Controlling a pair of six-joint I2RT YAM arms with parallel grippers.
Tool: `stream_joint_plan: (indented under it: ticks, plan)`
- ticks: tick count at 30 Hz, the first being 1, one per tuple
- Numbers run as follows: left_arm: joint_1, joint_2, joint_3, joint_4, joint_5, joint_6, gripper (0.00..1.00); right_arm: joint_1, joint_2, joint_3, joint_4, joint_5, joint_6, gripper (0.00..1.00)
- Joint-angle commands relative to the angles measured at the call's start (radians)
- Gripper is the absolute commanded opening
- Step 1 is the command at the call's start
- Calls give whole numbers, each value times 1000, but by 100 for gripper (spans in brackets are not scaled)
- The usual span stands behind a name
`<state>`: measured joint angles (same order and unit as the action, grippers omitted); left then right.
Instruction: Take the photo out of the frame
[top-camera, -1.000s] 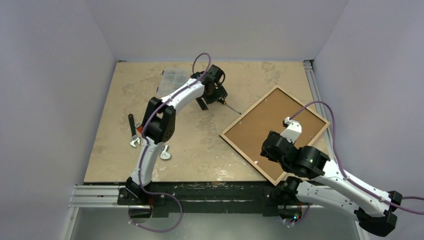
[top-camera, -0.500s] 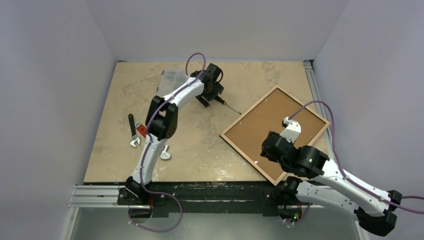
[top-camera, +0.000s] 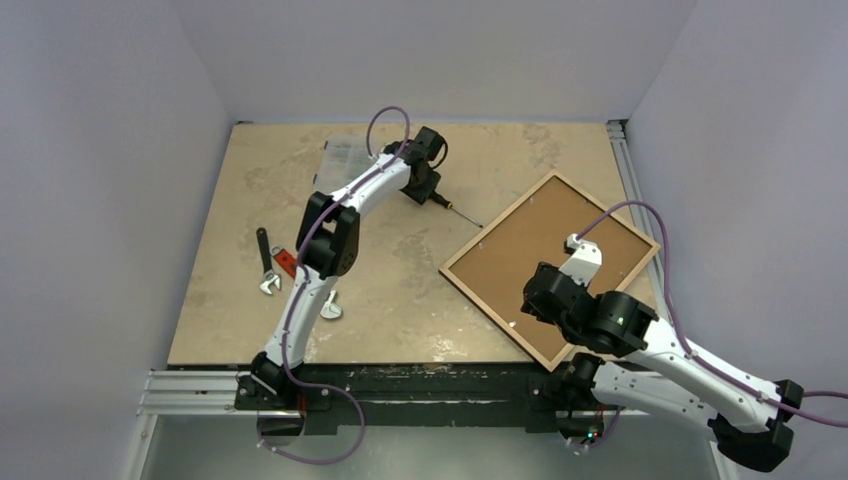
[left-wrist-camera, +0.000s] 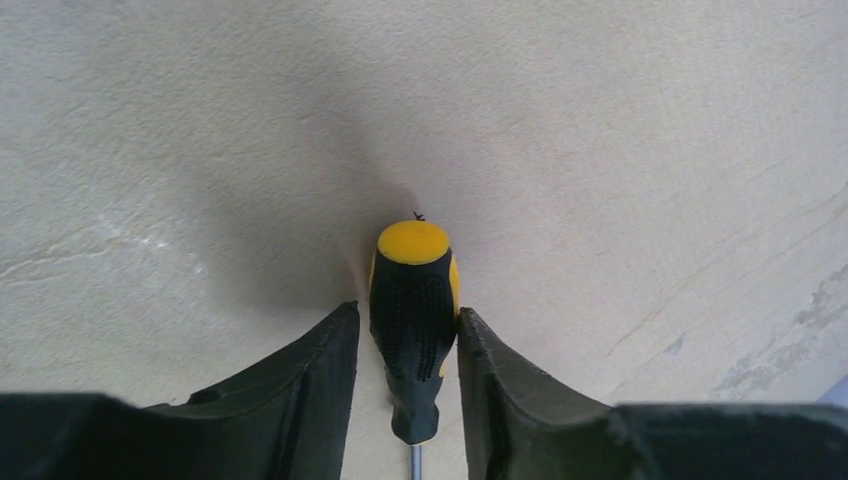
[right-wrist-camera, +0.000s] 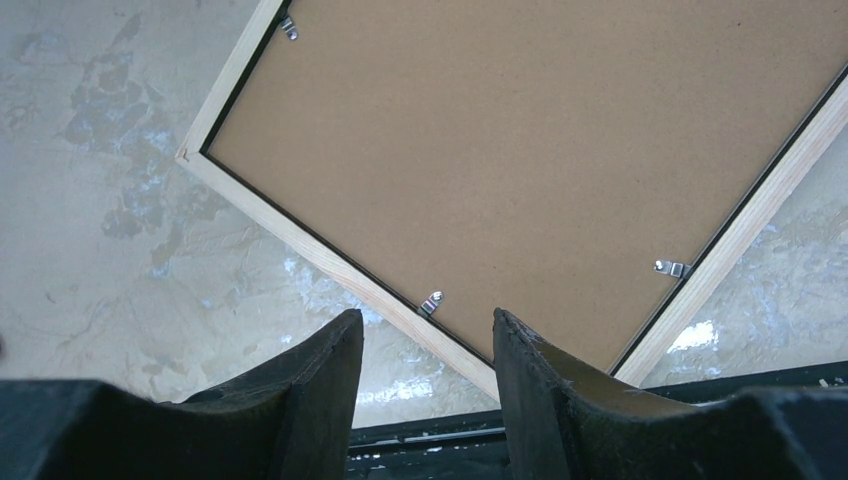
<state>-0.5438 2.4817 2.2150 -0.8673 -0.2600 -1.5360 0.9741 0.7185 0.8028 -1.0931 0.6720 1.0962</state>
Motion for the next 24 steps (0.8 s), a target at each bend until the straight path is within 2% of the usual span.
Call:
stream_joint_plan:
  ticks: [1, 3, 5, 6, 13, 17, 24]
  plan:
    - [-4, 25, 37, -11, -61, 30, 33, -3, -15, 29, -10, 51, 7, 49]
    - [-4, 20, 27, 13, -63, 60, 24, -3, -20, 29, -10, 48, 7, 49]
    - [1, 2, -5, 28, -61, 70, 6, -2, -21, 31, -11, 45, 5, 49]
    - [5, -12, -30, 38, -61, 73, 0, -2, -20, 32, -11, 43, 4, 49]
    - [54, -191, -335, 268, 17, 154, 0, -2, 18, 28, 12, 22, -20, 49]
    - [62, -276, -374, 260, 1, 247, 0, -2, 55, 22, 25, 7, -24, 49]
    - [86, -418, -371, 276, 28, 457, 0, -2, 70, -28, 122, -105, -49, 49]
